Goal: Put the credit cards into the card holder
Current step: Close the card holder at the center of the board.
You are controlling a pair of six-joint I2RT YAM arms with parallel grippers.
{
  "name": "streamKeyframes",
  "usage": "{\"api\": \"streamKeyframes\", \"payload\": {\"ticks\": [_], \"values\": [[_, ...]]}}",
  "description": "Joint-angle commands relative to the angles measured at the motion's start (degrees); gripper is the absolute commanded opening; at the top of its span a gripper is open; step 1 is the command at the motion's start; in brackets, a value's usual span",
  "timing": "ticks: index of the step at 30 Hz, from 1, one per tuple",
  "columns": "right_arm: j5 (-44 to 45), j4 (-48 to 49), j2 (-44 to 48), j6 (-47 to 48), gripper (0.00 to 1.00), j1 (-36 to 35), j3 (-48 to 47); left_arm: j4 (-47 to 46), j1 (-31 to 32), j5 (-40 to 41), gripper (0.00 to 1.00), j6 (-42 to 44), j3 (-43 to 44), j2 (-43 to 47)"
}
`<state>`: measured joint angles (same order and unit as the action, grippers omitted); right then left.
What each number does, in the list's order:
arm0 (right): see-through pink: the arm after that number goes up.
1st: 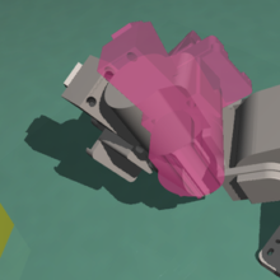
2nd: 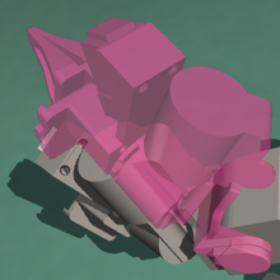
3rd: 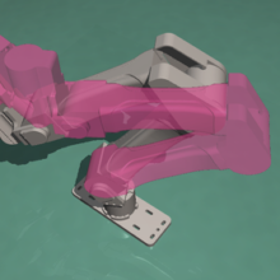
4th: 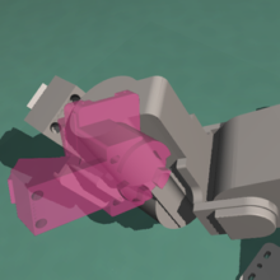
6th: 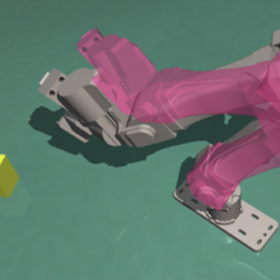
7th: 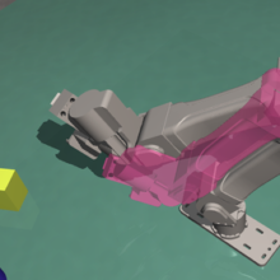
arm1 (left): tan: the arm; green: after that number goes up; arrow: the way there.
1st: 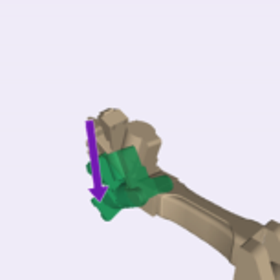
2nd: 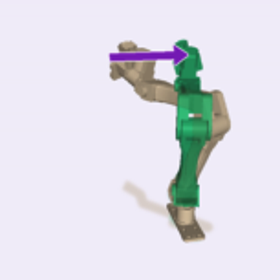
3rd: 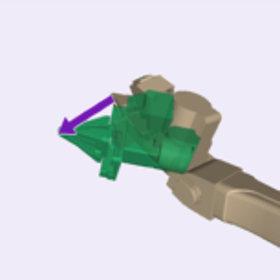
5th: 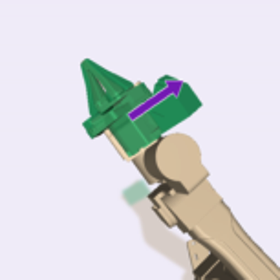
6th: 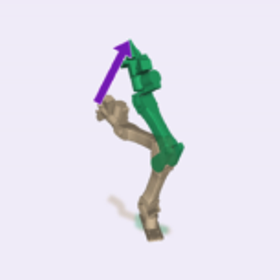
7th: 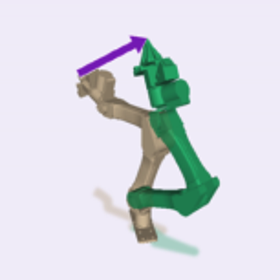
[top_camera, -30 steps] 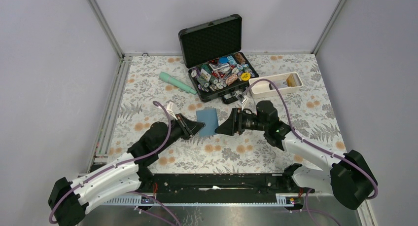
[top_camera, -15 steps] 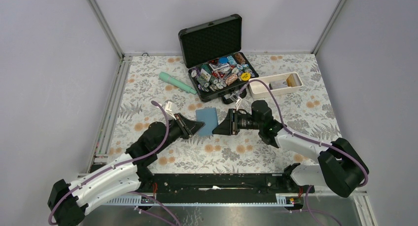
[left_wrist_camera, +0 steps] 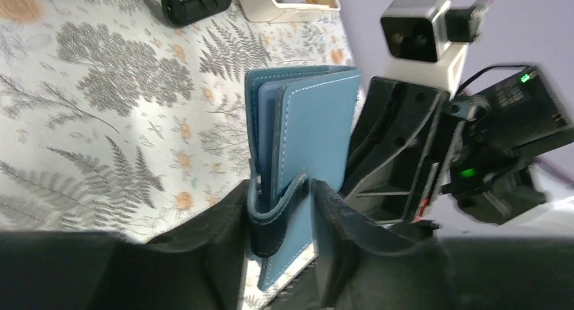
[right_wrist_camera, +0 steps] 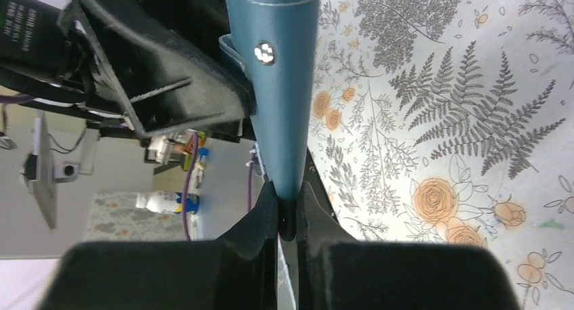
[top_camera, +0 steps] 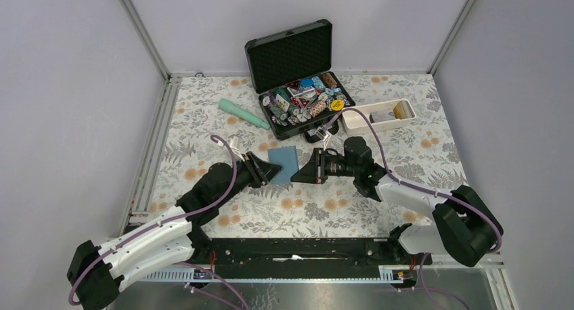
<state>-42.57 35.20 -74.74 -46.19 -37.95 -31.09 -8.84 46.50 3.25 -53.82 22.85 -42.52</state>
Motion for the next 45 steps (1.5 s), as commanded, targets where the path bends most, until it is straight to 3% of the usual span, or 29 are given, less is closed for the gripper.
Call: {"api": "streamKeyframes", "payload": {"ticks": [1, 3, 4, 5, 12, 16, 22, 31, 45], "values": [[4.6, -3.6, 4.0, 7.3, 0.00, -0.9, -4.8, -0.4, 0.6, -0.3, 0.59, 1.5, 4.4, 0.4], [7.8, -10.4, 6.7, 11.9, 0.00, -1.0, -6.3, 2.9, 0.6, 3.0, 0.89, 2.4, 5.5, 1.7], [9.4, -13.8, 7.5, 14.4, 0.00, -0.9, -7.1, 5.2, 0.6, 4.4, 0.97, 2.9, 6.2, 2.2], [11.8, -17.3, 8.7, 17.0, 0.00, -0.9, -8.0, 7.7, 0.6, 6.0, 0.99, 3.8, 7.2, 2.6], [32.6, -34.7, 9.3, 27.9, 0.00, -1.3, -12.2, 28.3, 0.5, 16.9, 0.99, 7.3, 17.9, -1.1], [45.4, -38.1, 7.8, 29.0, 0.00, -5.2, -13.0, 28.9, 0.8, 17.0, 0.99, 6.4, 20.9, -3.2], [55.9, -38.2, 3.4, 27.5, 0.00, -10.6, -16.5, 28.4, 6.2, 19.1, 0.99, 3.4, 26.7, -9.9], [62.8, -39.2, -2.7, 26.4, 0.00, -18.5, -21.5, 24.4, 9.5, 17.4, 0.99, 0.6, 30.9, -17.2], [60.1, -33.7, -2.6, 26.0, 0.00, -21.6, -20.5, 21.5, 9.1, 23.0, 0.99, -9.7, 23.6, -15.3]]}}
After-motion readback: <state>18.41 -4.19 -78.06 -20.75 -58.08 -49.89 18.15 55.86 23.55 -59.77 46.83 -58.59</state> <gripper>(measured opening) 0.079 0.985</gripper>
